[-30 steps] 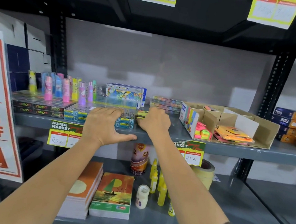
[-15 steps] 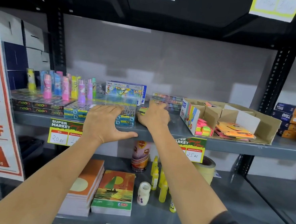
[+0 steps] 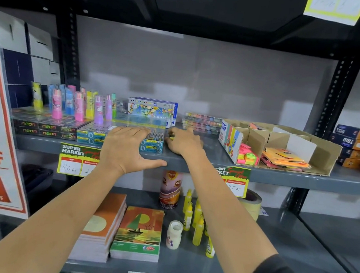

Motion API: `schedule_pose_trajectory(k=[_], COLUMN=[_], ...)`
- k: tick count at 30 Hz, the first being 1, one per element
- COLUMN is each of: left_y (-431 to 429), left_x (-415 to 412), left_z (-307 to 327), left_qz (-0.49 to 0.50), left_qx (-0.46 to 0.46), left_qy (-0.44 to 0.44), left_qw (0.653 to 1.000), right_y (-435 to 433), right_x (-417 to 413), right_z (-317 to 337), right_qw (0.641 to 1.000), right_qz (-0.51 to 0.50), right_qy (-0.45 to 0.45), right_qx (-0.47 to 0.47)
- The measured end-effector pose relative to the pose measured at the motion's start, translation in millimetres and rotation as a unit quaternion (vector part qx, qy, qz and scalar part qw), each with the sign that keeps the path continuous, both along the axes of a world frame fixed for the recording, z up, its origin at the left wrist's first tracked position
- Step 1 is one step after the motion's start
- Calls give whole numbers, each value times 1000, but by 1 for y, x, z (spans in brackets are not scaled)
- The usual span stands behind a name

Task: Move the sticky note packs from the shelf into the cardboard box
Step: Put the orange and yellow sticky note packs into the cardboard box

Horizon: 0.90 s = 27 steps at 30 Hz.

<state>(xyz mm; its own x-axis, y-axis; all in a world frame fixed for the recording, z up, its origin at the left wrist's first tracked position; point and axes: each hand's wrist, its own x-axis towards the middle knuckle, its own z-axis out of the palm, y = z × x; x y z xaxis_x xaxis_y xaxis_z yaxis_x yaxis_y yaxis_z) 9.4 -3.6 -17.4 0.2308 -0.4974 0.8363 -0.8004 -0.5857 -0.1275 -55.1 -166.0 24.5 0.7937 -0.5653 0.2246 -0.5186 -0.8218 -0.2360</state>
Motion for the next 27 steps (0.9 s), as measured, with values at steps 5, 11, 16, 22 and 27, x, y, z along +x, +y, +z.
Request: schedule_pose_trajectory(k=[5, 11, 16, 22, 27], left_y=[0, 0, 0, 0, 0], left_x=[1, 0, -1, -2, -3], left_z=[0, 0, 1, 1, 1], left_qz=[1, 3, -2, 3, 9], left_qx=[6, 9, 7, 12, 10], left_qy=[3, 12, 13, 20, 17], left_qw=[1000, 1000, 1000, 1000, 1000], right_y=[1, 4, 5, 6, 10], right_x=[1, 4, 4, -2, -10], right_z=[1, 4, 1, 4, 4], right_qw=[999, 992, 990, 989, 984], right_qz=[-37, -84, -109, -95, -92], right_qy=[-25, -82, -90, -110, -154], right_qx=[3, 34, -23, -20, -2])
